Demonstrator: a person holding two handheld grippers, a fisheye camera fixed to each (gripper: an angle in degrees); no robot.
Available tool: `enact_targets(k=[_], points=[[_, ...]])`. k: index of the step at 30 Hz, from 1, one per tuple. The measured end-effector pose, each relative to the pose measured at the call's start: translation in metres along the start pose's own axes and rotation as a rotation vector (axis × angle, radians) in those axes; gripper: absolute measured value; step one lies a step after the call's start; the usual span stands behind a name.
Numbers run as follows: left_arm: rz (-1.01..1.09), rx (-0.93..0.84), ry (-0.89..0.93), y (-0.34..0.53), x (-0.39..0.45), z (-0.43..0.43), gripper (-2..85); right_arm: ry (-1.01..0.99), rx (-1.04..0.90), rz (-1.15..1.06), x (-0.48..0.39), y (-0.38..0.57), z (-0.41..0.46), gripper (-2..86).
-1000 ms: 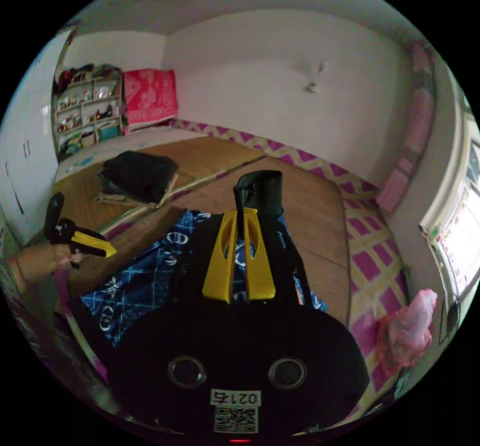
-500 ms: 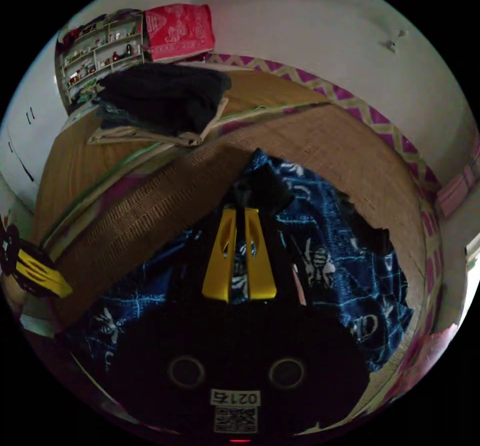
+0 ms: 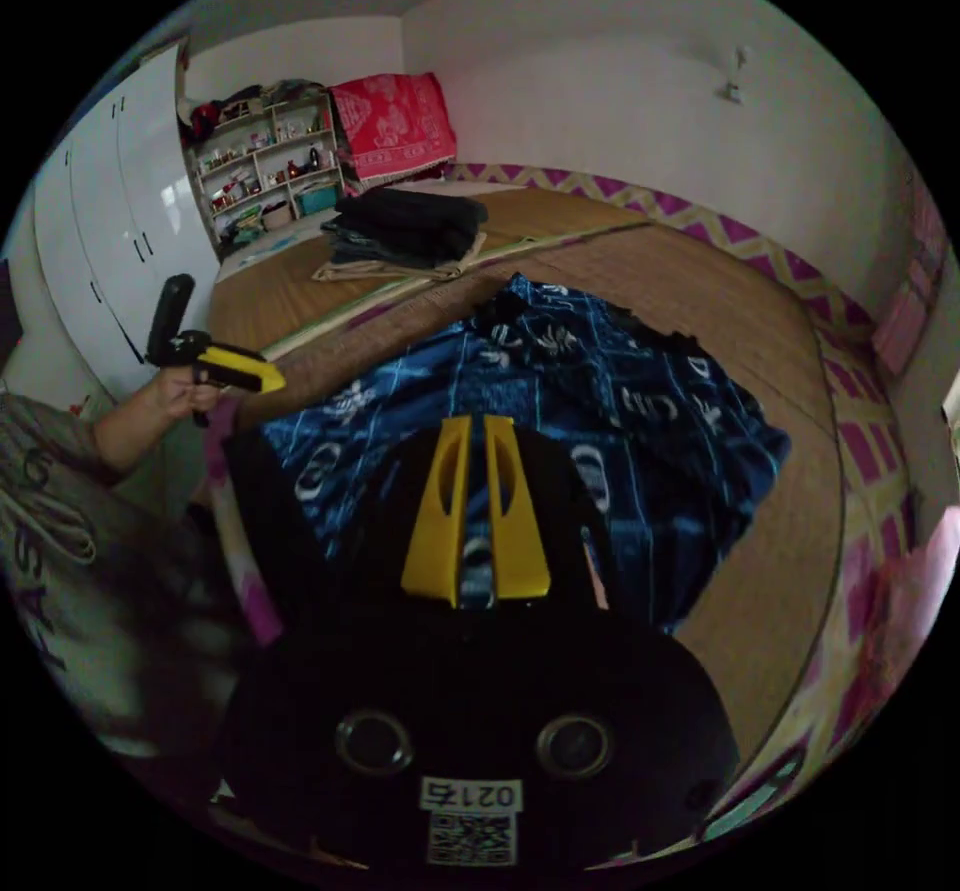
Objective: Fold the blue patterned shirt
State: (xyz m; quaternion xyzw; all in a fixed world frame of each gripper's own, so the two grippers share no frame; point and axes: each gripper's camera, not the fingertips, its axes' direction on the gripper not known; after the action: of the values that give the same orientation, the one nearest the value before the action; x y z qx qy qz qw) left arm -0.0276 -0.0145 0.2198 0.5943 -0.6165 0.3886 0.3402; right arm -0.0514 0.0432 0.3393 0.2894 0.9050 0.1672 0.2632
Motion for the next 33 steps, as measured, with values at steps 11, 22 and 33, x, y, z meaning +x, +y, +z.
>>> enact_targets(k=[11, 22, 33], points=[[-0.267, 0.02, 0.086, 0.056, -0.033, -0.063, 11.0, 0.123, -0.009, 0.516, 0.022, 0.289, -0.115, 12.1], [-0.308, 0.05, 0.156, 0.046, -0.064, -0.115, 16.0, -0.018, 0.134, 0.819, 0.057, 0.411, -0.118, 12.3], [-0.372, -0.028, 0.241, 0.013, -0.106, -0.109, -0.2, -0.124, 0.084, 0.876, 0.087, 0.45, -0.098, 3.8]])
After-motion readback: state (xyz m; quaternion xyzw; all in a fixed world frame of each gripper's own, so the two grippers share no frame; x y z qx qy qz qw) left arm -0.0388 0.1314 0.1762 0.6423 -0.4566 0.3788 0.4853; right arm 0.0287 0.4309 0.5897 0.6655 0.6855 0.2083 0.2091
